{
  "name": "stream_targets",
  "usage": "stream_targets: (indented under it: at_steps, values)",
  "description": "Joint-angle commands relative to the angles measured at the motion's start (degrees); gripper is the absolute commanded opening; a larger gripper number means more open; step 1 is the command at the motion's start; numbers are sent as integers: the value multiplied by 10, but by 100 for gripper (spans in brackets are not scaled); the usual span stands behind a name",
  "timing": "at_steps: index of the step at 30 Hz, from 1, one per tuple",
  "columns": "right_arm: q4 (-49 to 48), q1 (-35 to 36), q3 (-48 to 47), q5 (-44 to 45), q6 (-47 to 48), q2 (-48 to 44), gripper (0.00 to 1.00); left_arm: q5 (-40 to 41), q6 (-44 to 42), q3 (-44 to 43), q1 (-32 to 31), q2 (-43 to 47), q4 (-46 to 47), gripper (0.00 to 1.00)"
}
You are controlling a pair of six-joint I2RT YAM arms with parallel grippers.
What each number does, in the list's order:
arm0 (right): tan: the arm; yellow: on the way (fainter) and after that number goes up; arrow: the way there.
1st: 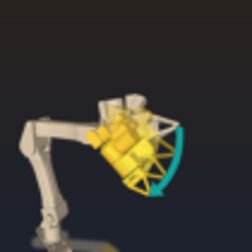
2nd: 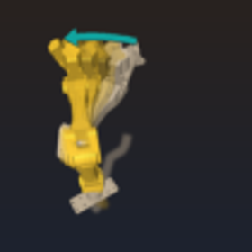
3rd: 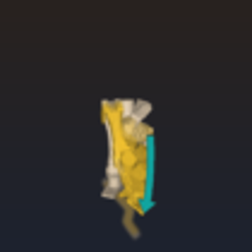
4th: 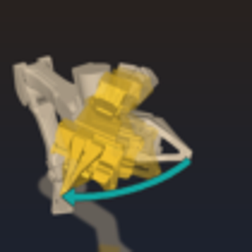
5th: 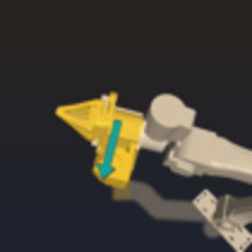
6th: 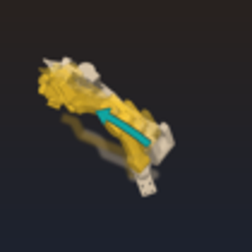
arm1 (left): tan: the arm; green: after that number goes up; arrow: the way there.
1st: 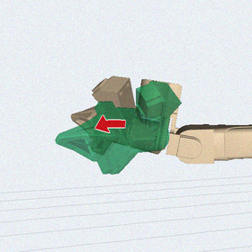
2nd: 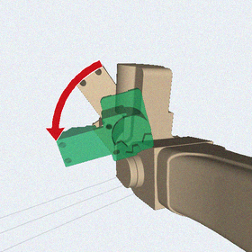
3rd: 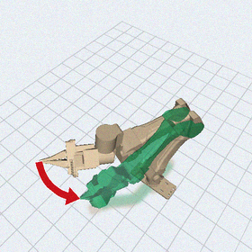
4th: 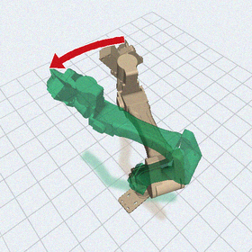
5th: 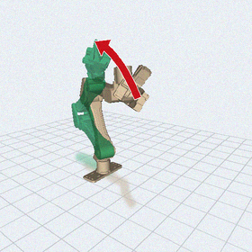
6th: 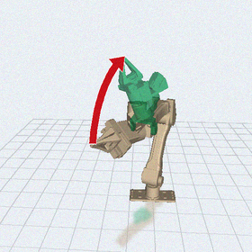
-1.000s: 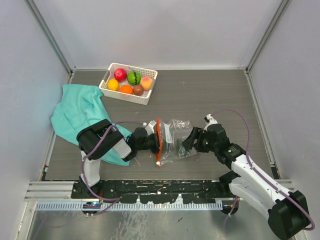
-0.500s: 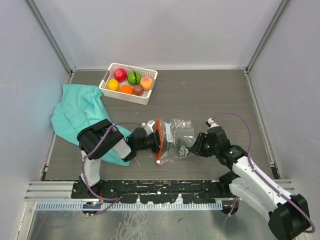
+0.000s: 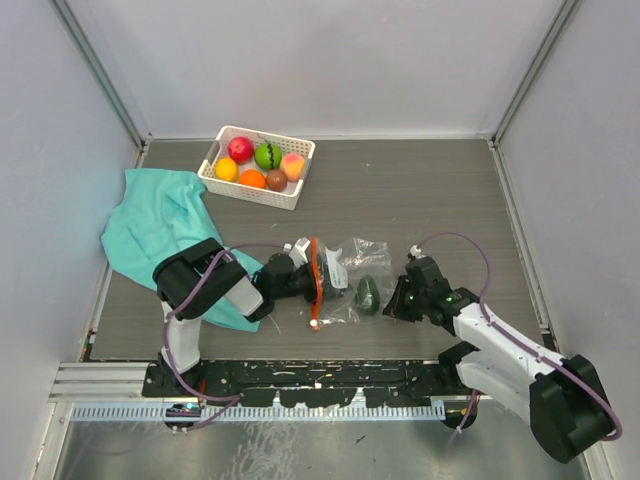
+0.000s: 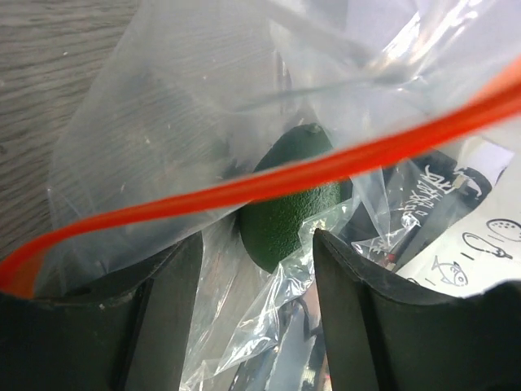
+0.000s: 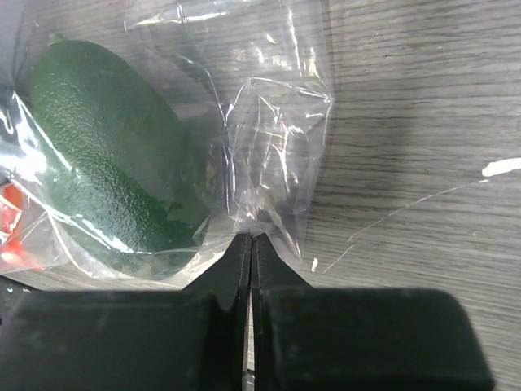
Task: Open the zip-top bag and remove the fake food
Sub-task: Pick up the fake fruit from the zipper food storage bag.
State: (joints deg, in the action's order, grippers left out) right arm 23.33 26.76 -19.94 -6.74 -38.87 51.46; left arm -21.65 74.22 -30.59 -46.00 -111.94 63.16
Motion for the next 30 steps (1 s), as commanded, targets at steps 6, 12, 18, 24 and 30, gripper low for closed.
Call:
stream_targets:
  at_steps: [6,12,18,24,30]
  values:
    - [-84,-1,-10,-3,11,65,1,9,-22,-31,1,-5,-27,59]
    - [-117,4,-26,-14,29,106,1,-10,-41,-60,-8,-7,-55,62]
    - [-150,7,-50,-31,41,144,1,-42,-47,-75,-16,-7,-45,62]
    - [-175,8,-70,-39,45,174,1,-84,-65,-90,-29,9,-16,61]
    - [-215,8,-69,-66,35,169,2,-79,-103,-101,-37,25,-98,62]
